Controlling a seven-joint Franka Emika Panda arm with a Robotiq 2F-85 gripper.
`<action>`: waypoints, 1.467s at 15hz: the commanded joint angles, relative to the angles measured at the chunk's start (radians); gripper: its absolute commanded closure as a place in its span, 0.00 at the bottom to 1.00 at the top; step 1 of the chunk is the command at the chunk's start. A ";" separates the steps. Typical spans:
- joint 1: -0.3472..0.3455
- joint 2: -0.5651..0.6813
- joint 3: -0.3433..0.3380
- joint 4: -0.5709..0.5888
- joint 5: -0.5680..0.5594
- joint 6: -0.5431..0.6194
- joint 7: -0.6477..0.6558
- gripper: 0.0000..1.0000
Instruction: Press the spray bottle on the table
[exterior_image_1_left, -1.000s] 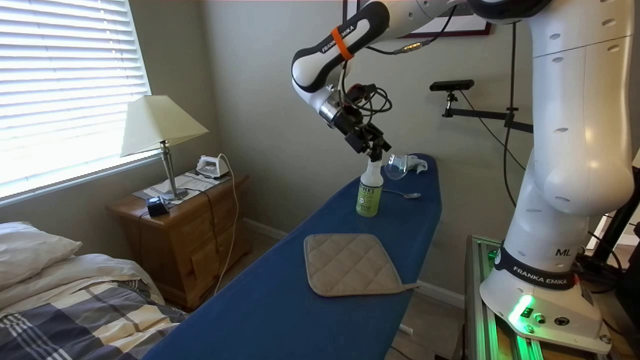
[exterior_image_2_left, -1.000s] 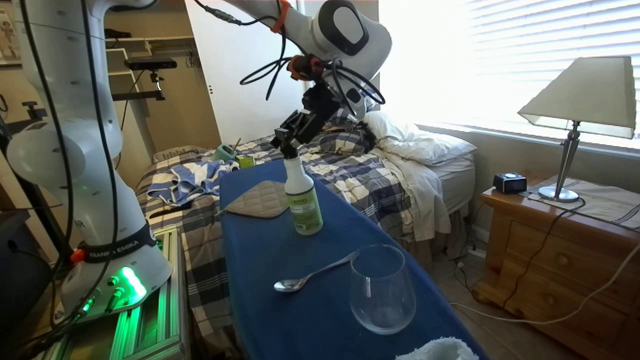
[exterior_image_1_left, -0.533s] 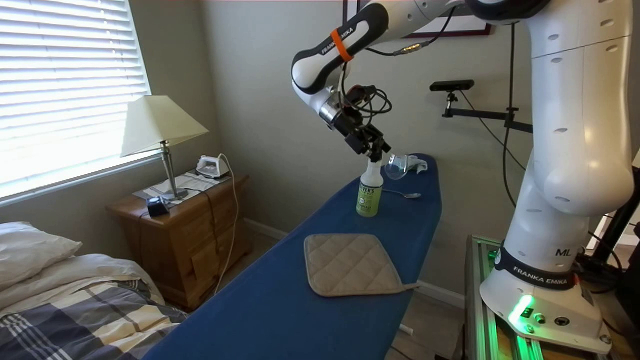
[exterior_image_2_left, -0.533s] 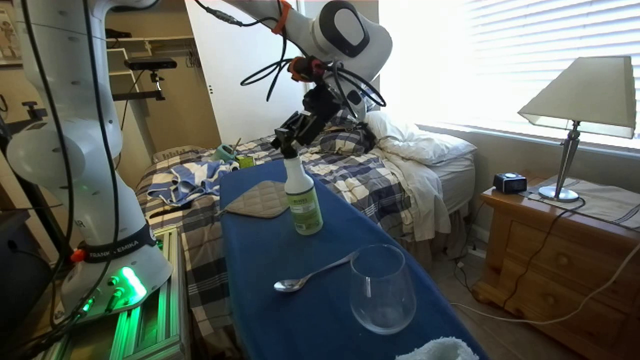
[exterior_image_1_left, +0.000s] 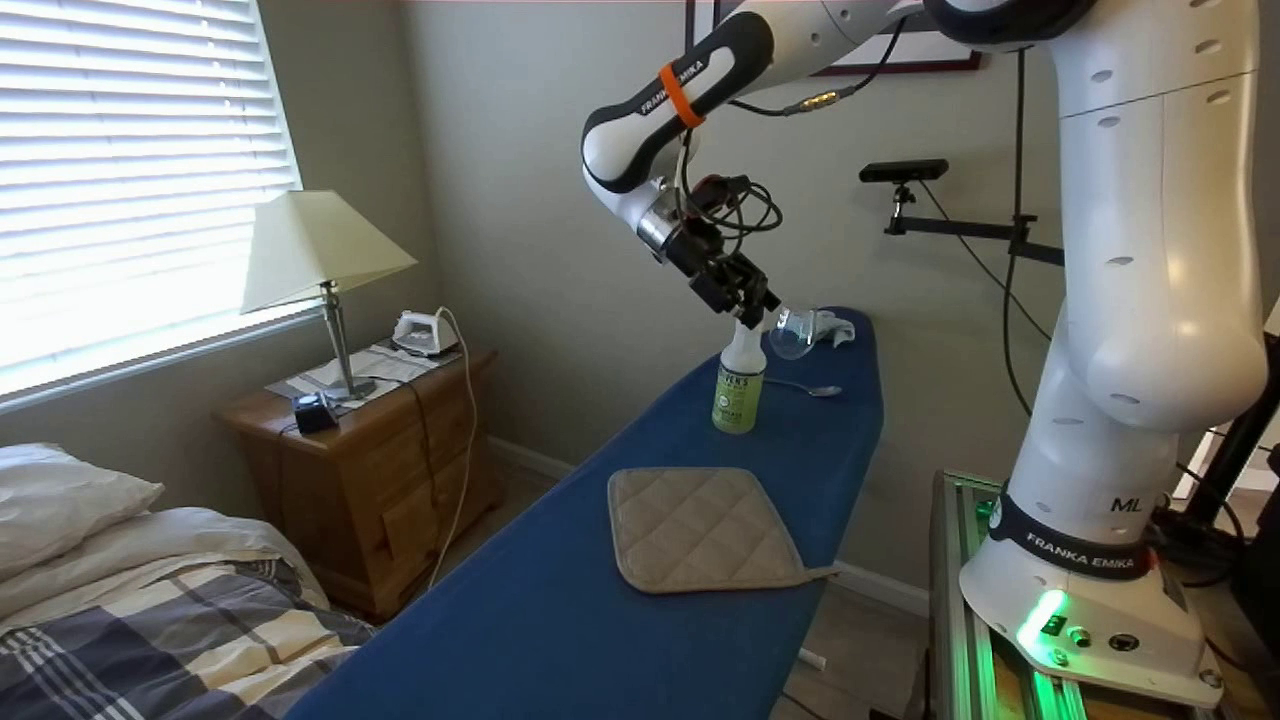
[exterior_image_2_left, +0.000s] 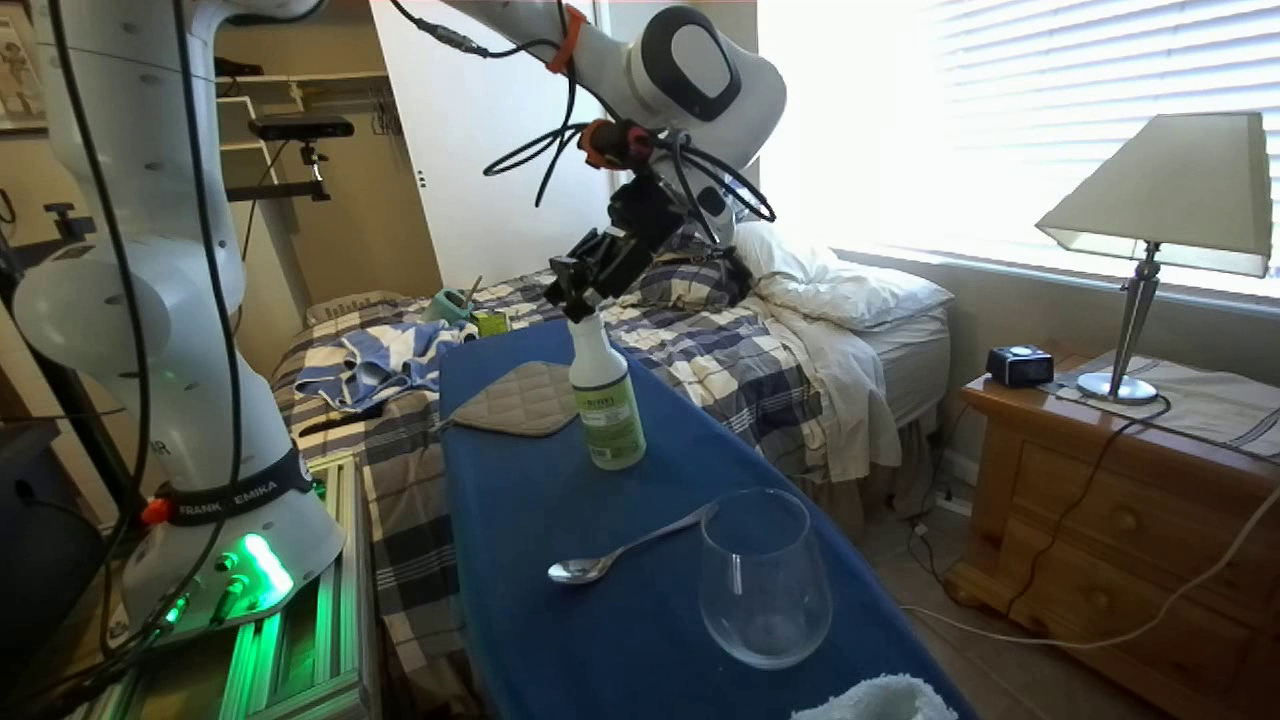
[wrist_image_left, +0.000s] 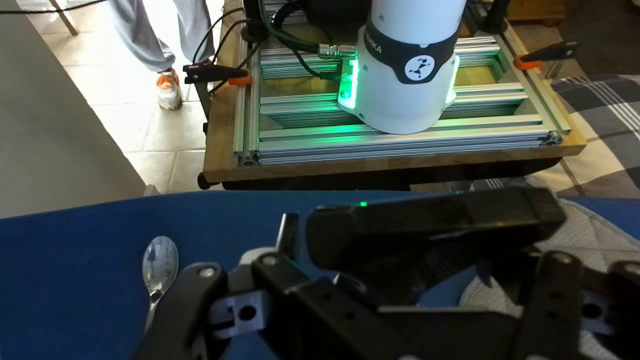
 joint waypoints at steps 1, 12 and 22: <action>-0.017 0.017 0.008 0.027 0.019 0.000 -0.014 0.08; -0.017 0.037 0.010 0.060 0.036 0.012 -0.014 0.08; -0.018 0.053 0.011 0.075 0.034 0.016 -0.014 0.24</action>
